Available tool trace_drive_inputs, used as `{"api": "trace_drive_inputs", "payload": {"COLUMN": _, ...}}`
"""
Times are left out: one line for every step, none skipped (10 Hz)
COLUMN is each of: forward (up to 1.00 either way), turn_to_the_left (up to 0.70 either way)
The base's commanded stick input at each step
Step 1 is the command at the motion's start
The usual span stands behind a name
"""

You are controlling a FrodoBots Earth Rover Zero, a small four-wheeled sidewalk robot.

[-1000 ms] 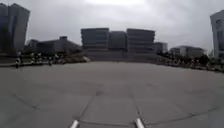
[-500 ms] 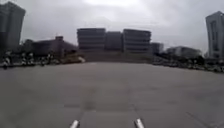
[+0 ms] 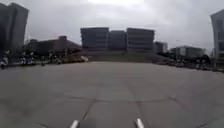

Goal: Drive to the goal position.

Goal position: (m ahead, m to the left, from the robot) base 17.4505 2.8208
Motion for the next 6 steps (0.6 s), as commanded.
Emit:
{"api": "trace_drive_inputs", "payload": {"forward": 1.00, "turn_to_the_left": 0.06}}
{"api": "trace_drive_inputs", "payload": {"forward": 1.00, "turn_to_the_left": 0.06}}
{"api": "trace_drive_inputs", "payload": {"forward": 1.00, "turn_to_the_left": 0.06}}
{"api": "trace_drive_inputs", "payload": {"forward": 1.00, "turn_to_the_left": 0.06}}
{"api": "trace_drive_inputs", "payload": {"forward": 1.00, "turn_to_the_left": 0.06}}
{"api": "trace_drive_inputs", "payload": {"forward": 1.00, "turn_to_the_left": 0.01}}
